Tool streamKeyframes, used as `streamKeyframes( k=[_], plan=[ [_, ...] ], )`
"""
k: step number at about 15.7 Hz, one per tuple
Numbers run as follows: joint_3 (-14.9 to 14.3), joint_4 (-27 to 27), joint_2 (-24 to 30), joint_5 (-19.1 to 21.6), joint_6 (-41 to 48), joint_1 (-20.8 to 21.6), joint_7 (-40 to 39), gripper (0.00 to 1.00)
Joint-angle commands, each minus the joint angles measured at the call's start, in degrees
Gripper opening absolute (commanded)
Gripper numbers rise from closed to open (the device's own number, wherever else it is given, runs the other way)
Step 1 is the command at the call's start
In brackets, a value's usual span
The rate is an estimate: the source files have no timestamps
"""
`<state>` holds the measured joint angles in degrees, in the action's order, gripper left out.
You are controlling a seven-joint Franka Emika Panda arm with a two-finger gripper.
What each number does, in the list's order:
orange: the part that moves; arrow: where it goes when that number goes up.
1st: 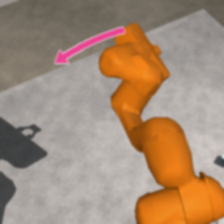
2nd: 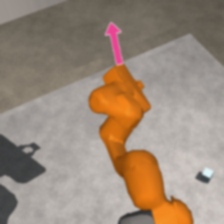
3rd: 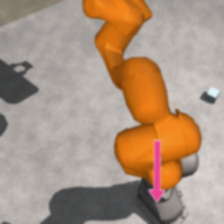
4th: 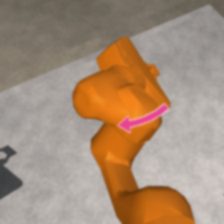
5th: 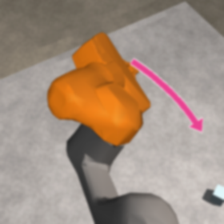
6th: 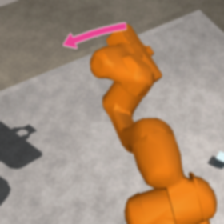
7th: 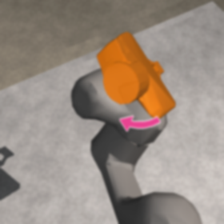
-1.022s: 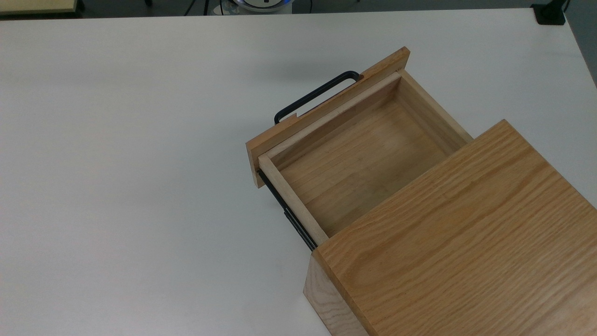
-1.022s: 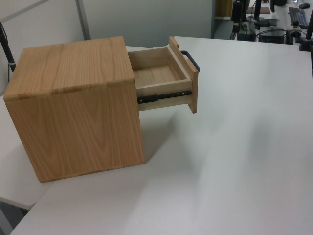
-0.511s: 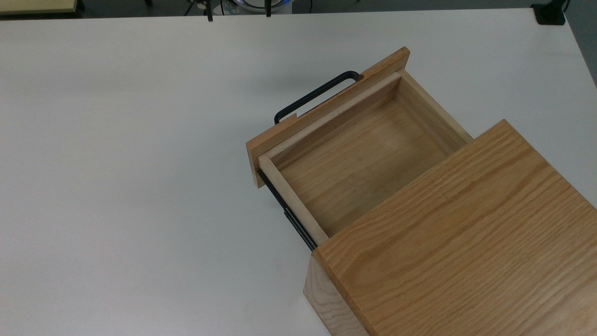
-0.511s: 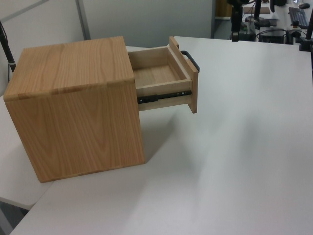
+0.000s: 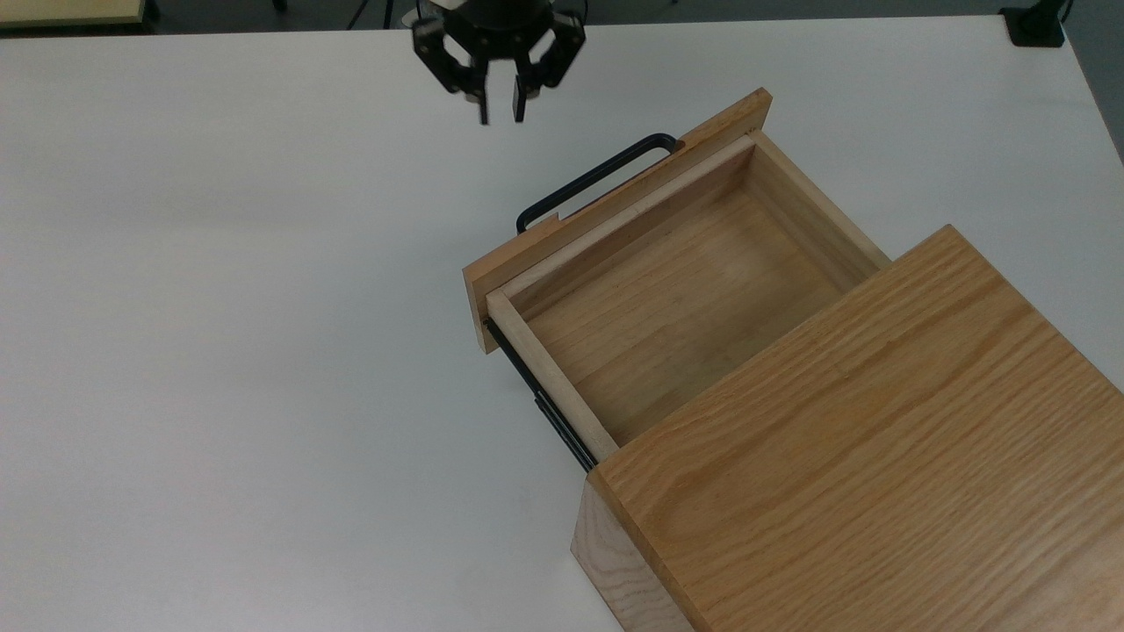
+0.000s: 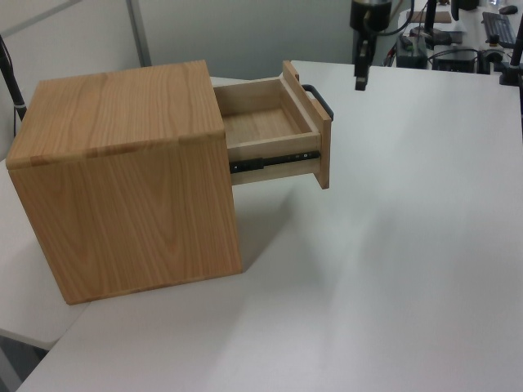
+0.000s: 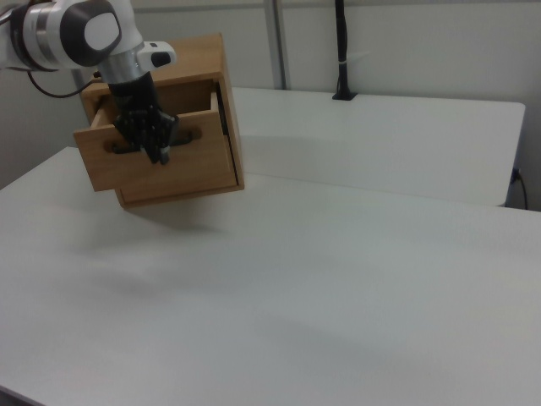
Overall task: Close the drawer by sliding it
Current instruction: 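Move the gripper down to the open drawer's black handle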
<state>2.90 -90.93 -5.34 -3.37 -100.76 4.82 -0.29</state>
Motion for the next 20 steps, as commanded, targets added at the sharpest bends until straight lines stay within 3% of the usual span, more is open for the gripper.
streamKeyframes(
  k=[1,10,14,20],
  plan=[
    [1.5,-0.7,-1.5,0.8,-6.2,0.6,7.0,0.0],
    [1.8,-0.1,-5.8,0.5,-18.8,3.2,28.6,0.0],
    [1.8,3.5,-9.1,0.0,-25.5,4.4,40.7,0.0],
    [1.8,7.2,-13.5,-0.1,-33.3,5.2,52.2,0.0]
  ],
)
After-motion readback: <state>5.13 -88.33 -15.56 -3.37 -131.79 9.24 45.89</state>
